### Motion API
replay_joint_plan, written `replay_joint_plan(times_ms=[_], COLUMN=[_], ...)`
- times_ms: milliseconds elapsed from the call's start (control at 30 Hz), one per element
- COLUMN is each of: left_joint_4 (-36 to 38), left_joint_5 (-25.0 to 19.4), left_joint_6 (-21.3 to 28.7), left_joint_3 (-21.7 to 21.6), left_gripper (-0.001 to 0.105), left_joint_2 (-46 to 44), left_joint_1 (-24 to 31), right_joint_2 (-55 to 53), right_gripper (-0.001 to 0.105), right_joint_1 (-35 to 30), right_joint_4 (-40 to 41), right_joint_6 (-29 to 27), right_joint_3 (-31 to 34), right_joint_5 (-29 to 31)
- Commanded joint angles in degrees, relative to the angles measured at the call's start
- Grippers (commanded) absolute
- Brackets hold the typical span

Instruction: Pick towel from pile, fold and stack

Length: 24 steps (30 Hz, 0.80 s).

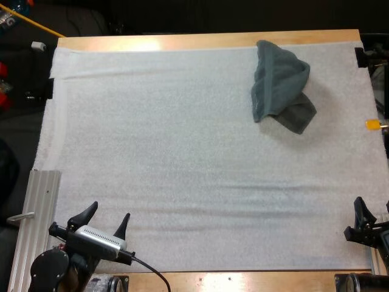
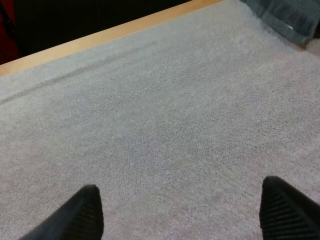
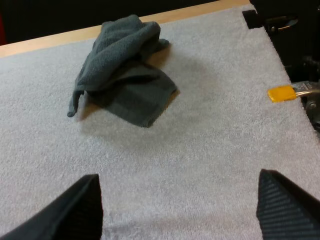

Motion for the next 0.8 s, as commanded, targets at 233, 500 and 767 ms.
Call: replay_joint_plan(times_ms=[233,500,767], left_joint_4=[-0.7,-0.7,-0.7], left_joint_5=[0.4,0.4,0.4], left_joint_6=[-0.5,-0.5,-0.5], left_joint_3=[0.0,0.0,0.0], left_gripper=[0.063,0.063,0.063], left_joint_2=[-7.7,-7.7,-7.7], left_joint_1=[-0.3,-0.3,-0.3], right_joint_2=[-2.2,-2.2,-2.2], right_gripper=[0.063,0.063,0.063], right_joint_1=[0.0,0.0,0.0], right_joint_4=[-0.6,-0.8,-1.2], right_joint_6=[-0.2,-0.2,-0.2], right_joint_3=[-0.2,-0.2,-0.1], right_joint_5=[0.0,0.0,0.4])
